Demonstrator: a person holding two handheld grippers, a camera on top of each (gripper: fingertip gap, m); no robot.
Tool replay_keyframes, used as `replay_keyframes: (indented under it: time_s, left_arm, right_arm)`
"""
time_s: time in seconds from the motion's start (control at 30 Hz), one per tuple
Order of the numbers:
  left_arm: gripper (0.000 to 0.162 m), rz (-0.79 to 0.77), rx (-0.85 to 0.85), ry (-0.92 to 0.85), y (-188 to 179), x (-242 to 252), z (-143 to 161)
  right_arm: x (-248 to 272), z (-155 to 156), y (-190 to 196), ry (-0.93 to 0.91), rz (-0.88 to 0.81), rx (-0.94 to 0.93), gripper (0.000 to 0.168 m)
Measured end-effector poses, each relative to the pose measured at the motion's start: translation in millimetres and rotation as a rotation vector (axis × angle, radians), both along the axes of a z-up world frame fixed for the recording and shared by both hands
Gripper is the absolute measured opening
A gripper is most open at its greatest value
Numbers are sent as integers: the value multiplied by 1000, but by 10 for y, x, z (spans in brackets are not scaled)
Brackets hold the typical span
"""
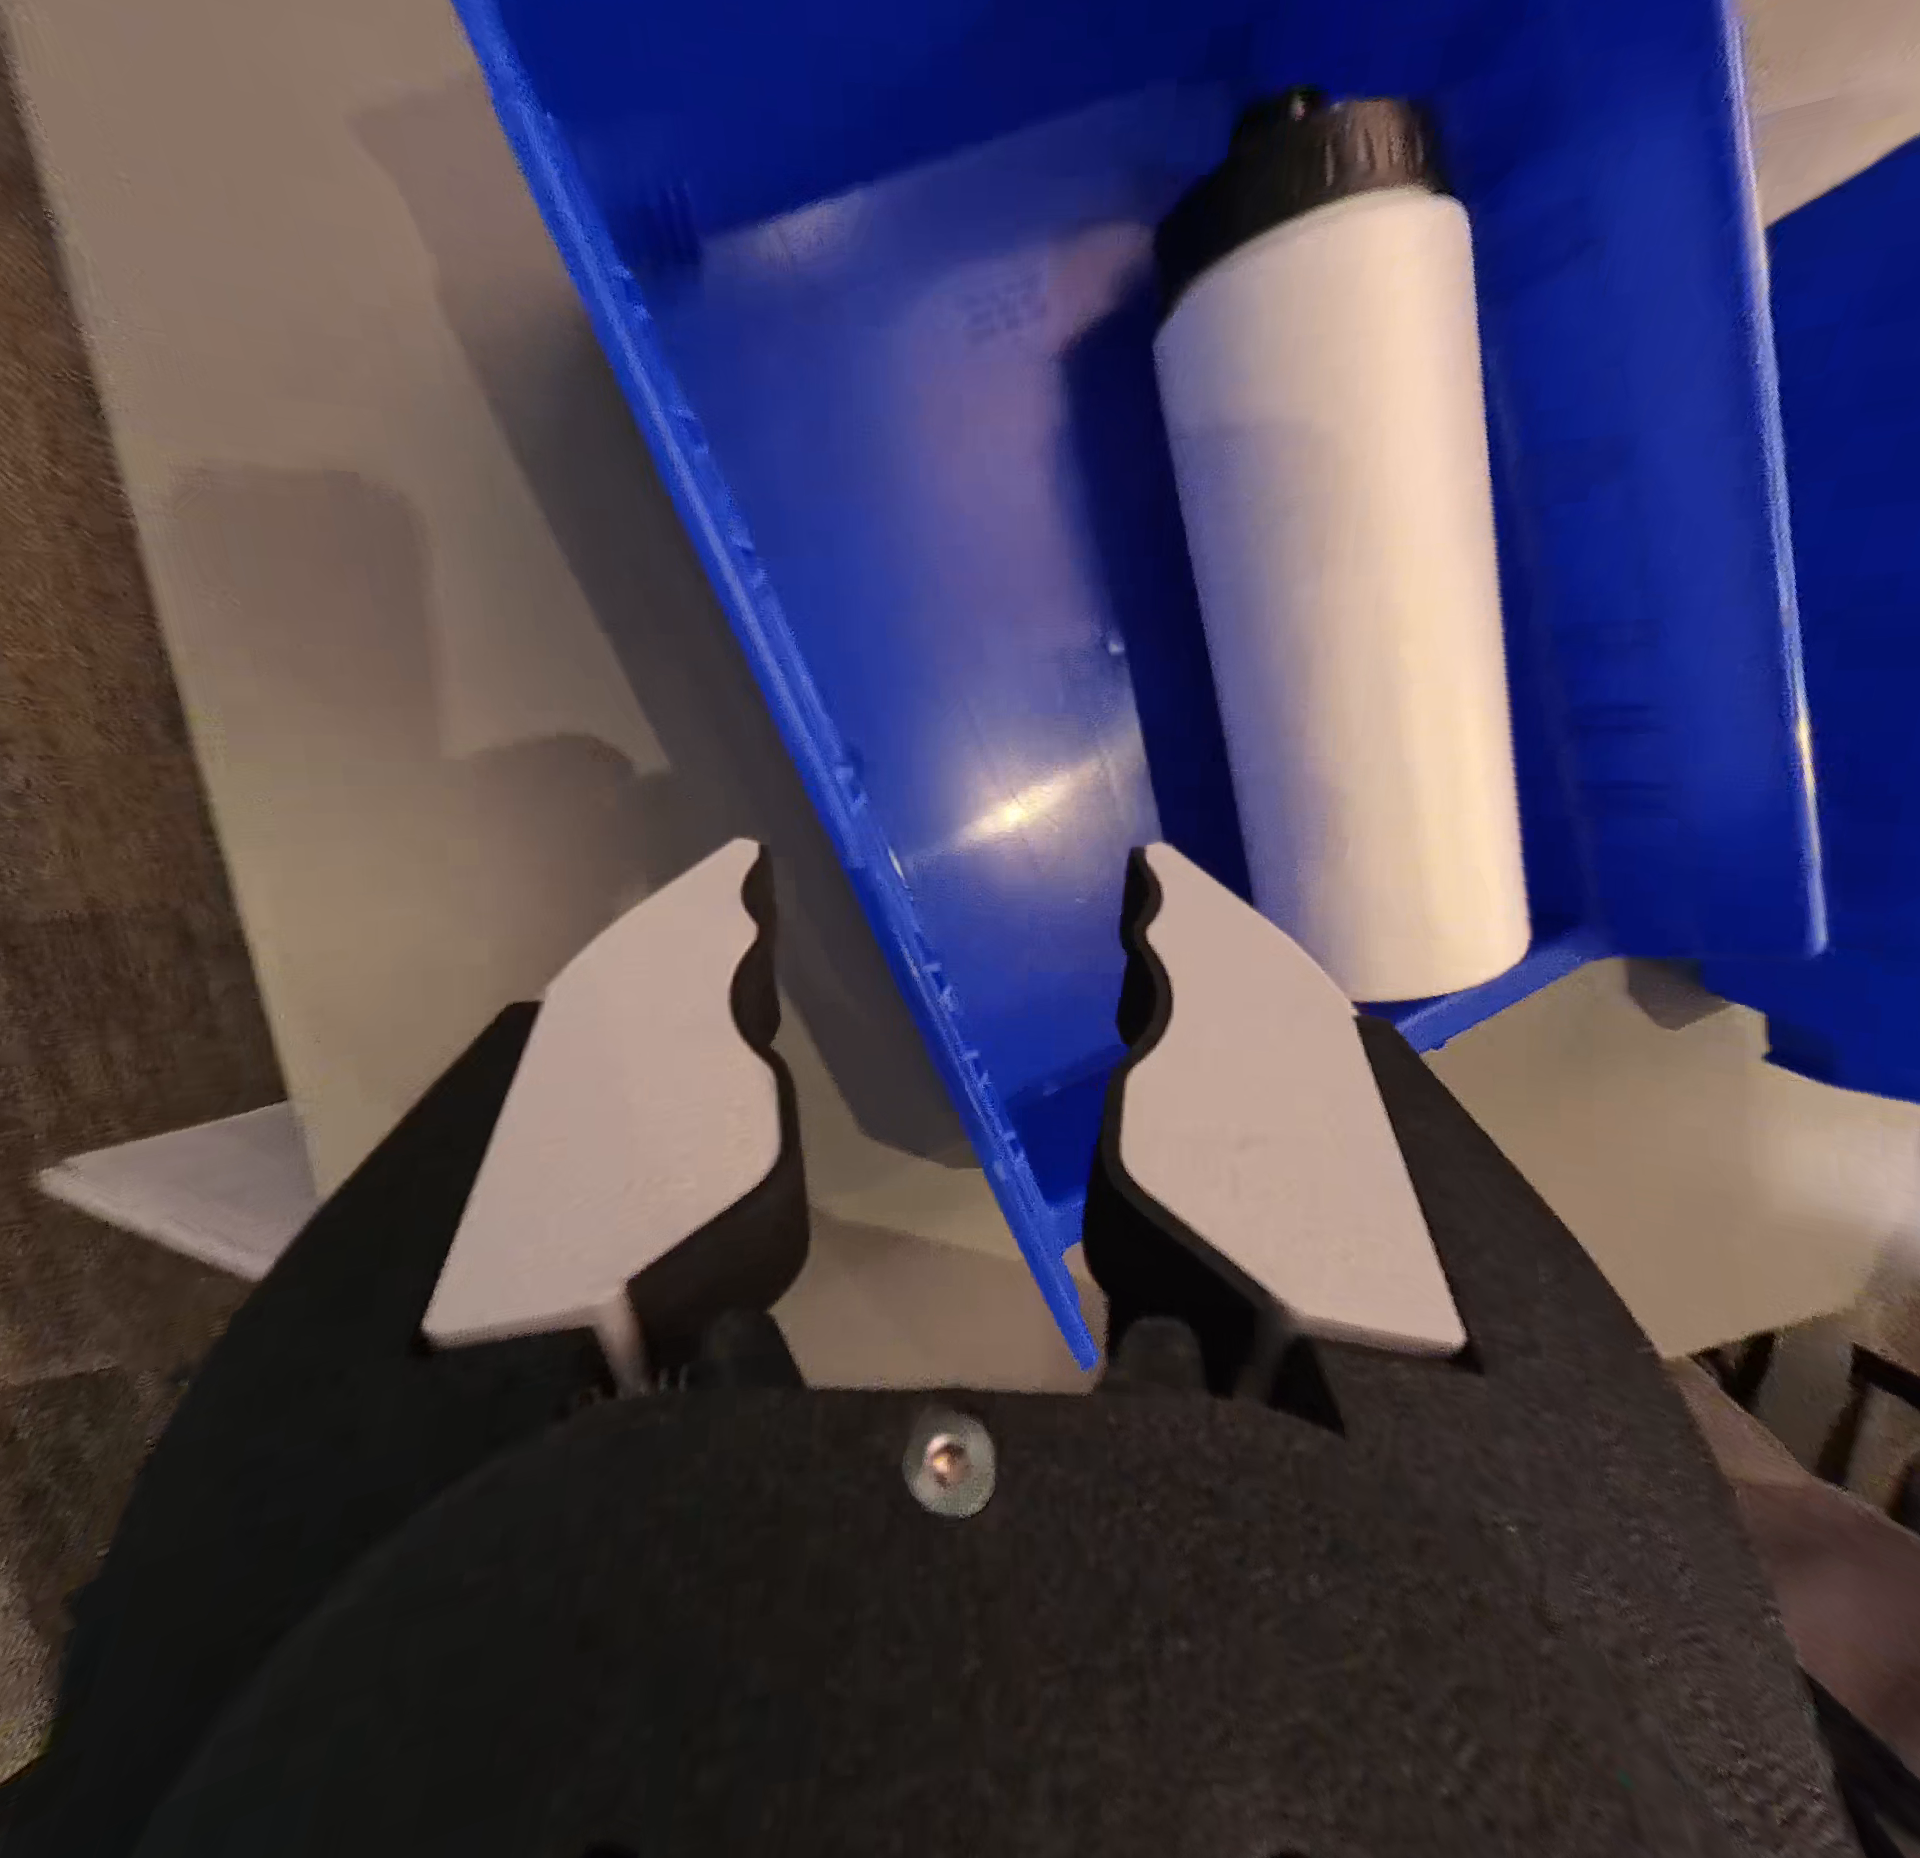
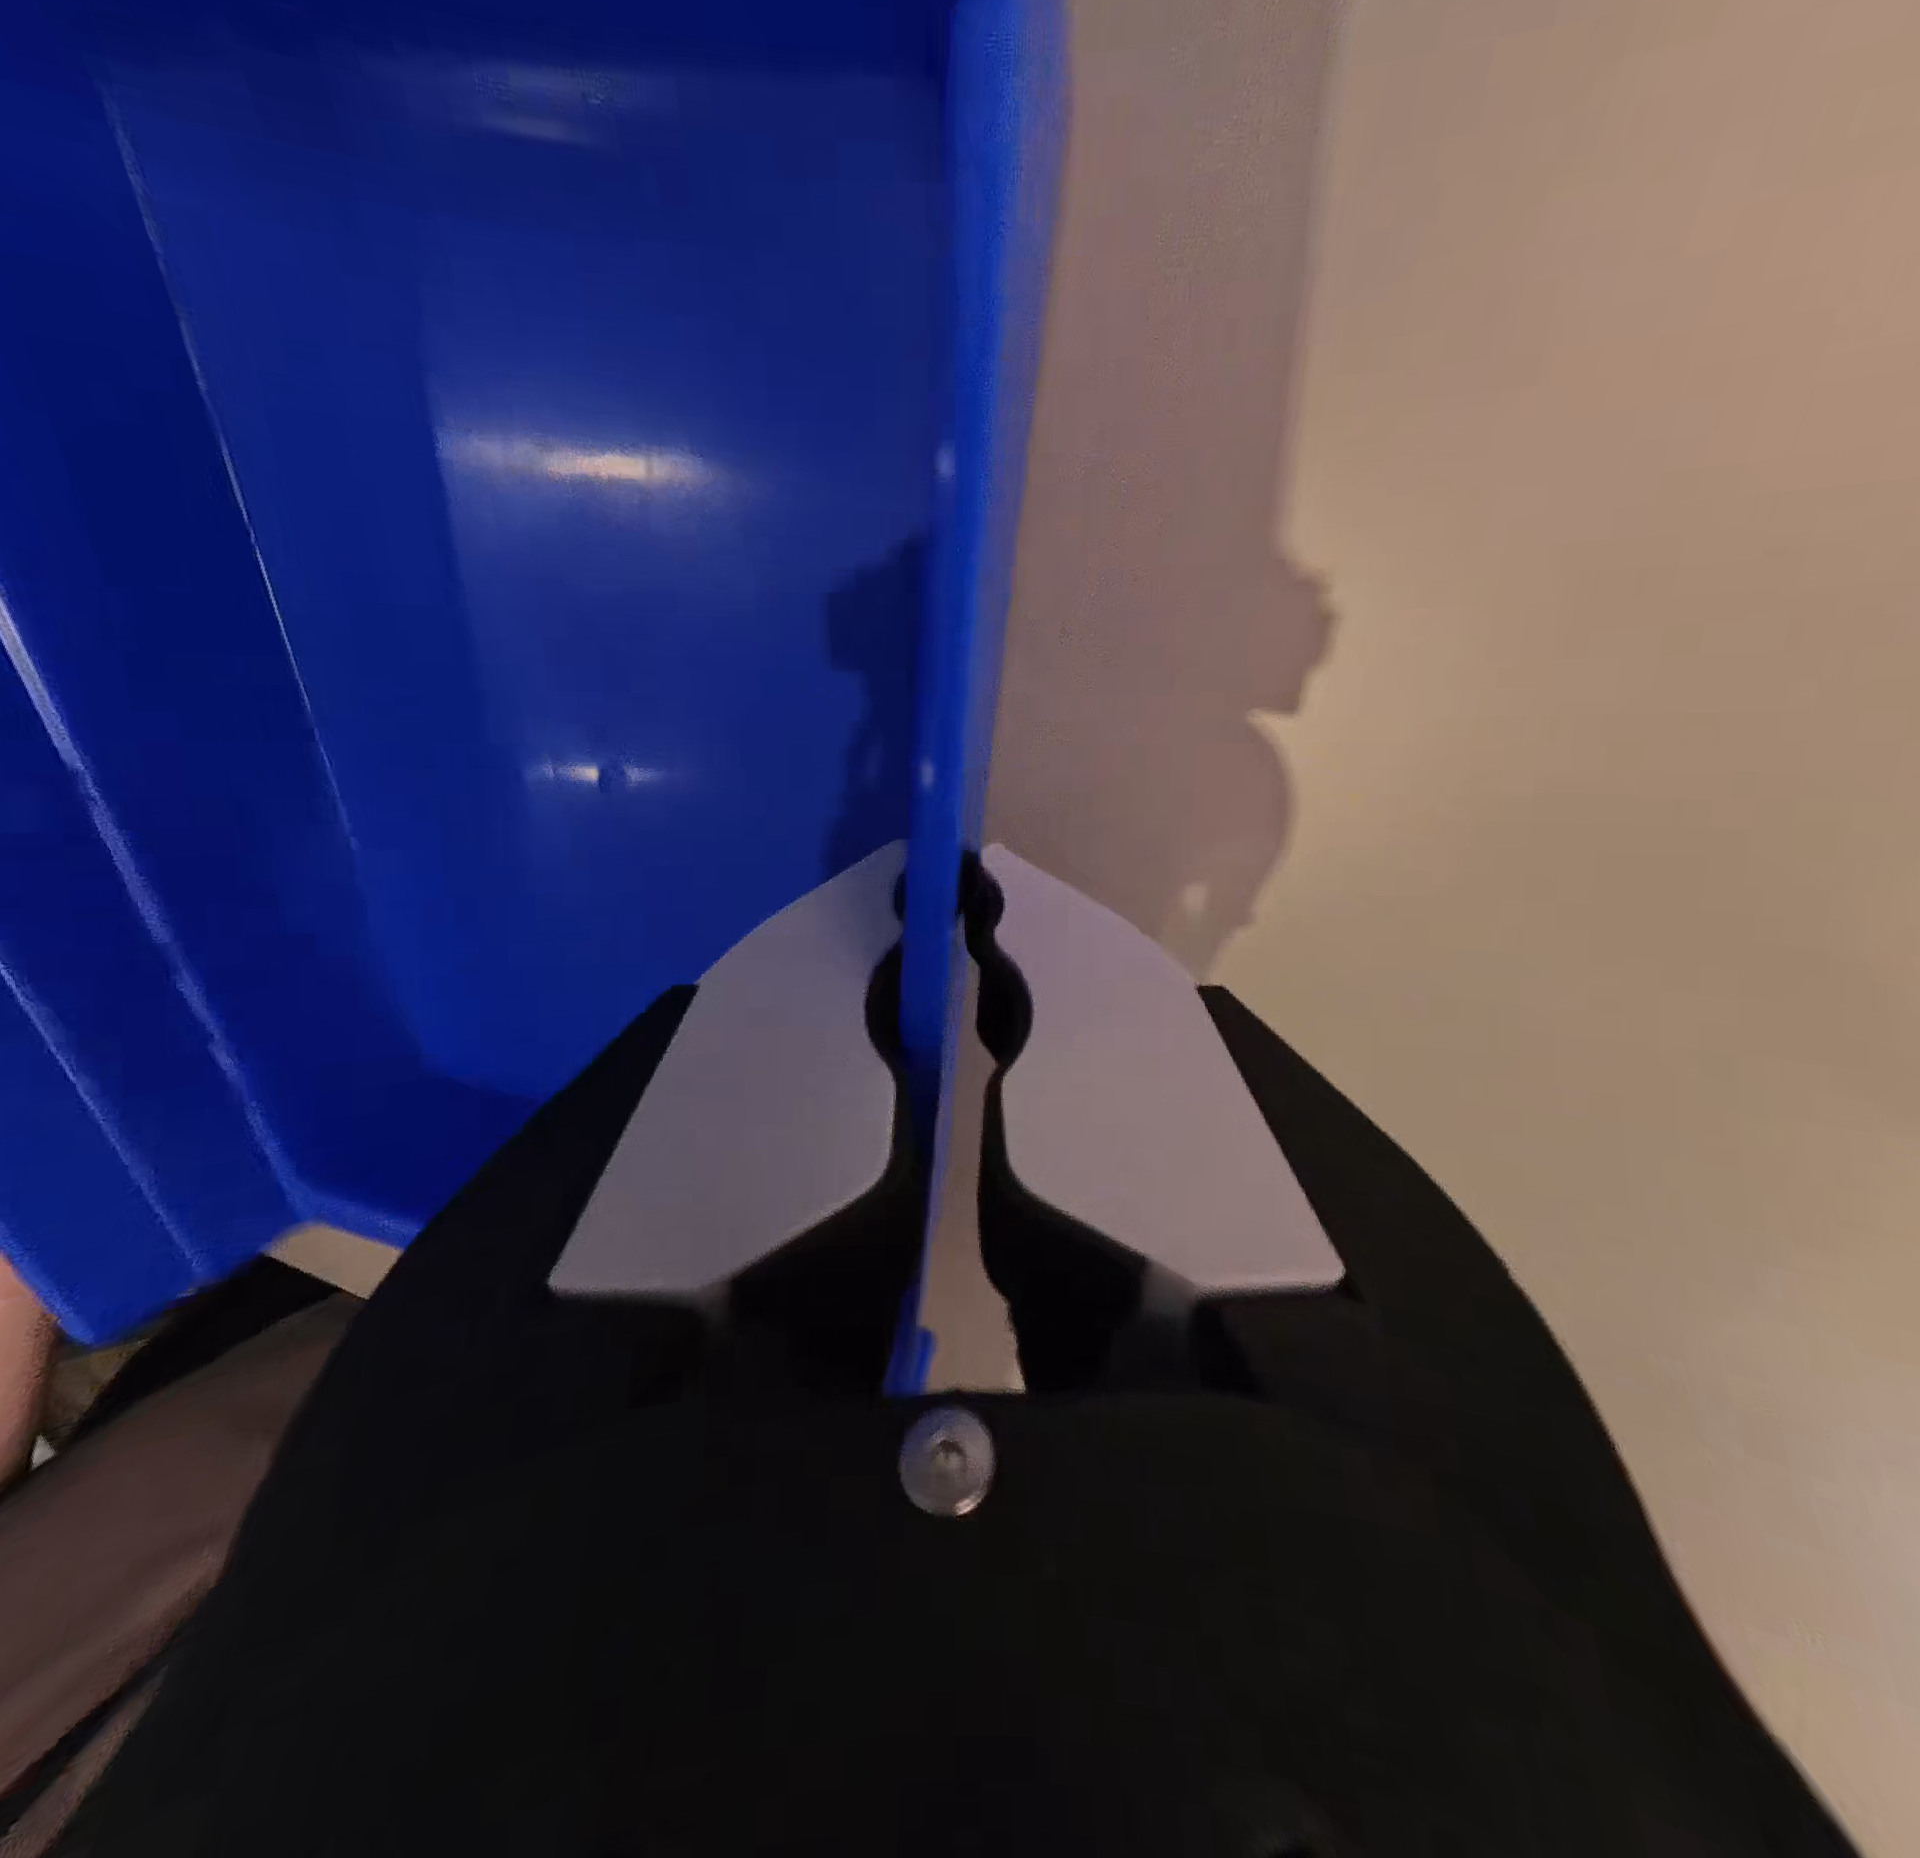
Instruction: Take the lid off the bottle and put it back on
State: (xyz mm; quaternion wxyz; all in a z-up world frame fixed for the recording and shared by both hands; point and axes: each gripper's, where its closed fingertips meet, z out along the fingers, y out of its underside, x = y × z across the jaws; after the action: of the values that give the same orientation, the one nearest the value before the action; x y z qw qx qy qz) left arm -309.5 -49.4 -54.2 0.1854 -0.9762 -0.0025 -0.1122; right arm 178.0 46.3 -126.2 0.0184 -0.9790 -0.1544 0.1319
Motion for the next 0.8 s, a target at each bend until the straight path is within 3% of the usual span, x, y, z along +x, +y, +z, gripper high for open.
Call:
replay_keyframes:
  time_s: [0.33,0.53,0.8]
  left_arm:
    - [43,-125,-279,34,-156,89,-516]
    - [31,-124,-284,67,-119,24,-551]
    - [15,-132,-238,177,119,-57,-586]
  right_arm:
    - [1389,-9,32,-48,-198,-50,8]
    - [2255,-17,-25,-30,-350,-65,7]
    - [3137,-24,-65,-84,-403,-47,8]
